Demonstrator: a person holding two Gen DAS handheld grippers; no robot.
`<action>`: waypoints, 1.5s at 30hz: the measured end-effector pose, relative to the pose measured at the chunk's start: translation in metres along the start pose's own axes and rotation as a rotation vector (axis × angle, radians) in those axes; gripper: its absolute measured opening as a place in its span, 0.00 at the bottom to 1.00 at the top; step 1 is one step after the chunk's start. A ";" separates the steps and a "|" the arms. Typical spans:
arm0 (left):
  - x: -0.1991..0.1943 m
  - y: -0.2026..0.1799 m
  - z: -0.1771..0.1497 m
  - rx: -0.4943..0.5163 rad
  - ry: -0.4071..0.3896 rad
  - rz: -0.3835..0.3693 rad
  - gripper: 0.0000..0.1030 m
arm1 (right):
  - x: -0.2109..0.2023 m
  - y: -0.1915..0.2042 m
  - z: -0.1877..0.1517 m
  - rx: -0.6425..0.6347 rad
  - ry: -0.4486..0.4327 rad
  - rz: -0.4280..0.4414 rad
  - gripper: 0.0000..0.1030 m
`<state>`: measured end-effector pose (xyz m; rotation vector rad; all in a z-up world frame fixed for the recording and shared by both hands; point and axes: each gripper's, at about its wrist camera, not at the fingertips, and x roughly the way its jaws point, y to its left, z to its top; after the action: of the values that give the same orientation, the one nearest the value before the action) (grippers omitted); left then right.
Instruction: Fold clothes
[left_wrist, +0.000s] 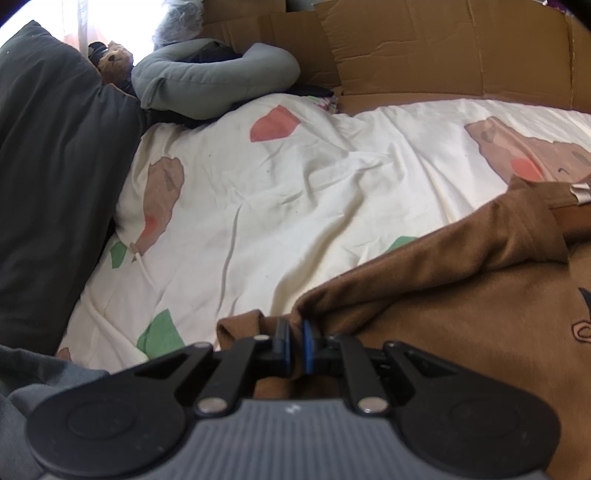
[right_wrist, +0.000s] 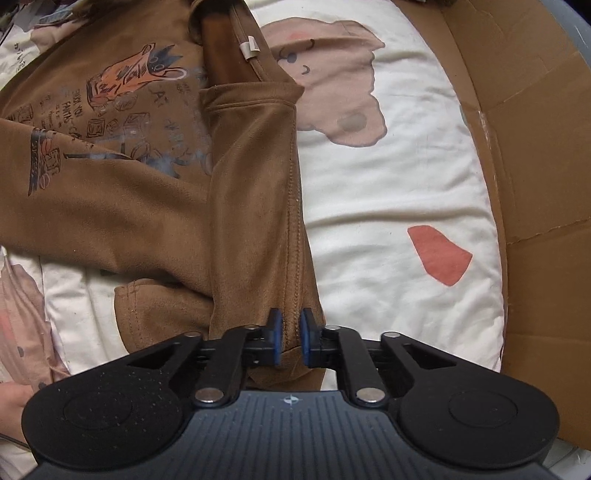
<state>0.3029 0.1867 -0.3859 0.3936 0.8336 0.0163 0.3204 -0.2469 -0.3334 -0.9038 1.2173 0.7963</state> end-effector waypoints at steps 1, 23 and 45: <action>-0.002 0.000 0.000 0.008 -0.003 -0.003 0.10 | -0.001 0.000 -0.001 -0.001 -0.002 0.000 0.07; -0.041 0.018 0.042 0.239 -0.112 -0.043 0.11 | -0.019 0.010 -0.016 0.088 -0.088 -0.088 0.06; 0.035 -0.003 0.066 0.402 0.069 -0.120 0.17 | -0.015 0.015 -0.029 0.110 -0.092 -0.073 0.06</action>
<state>0.3735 0.1679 -0.3719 0.7228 0.9278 -0.2533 0.2925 -0.2666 -0.3238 -0.8087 1.1306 0.6983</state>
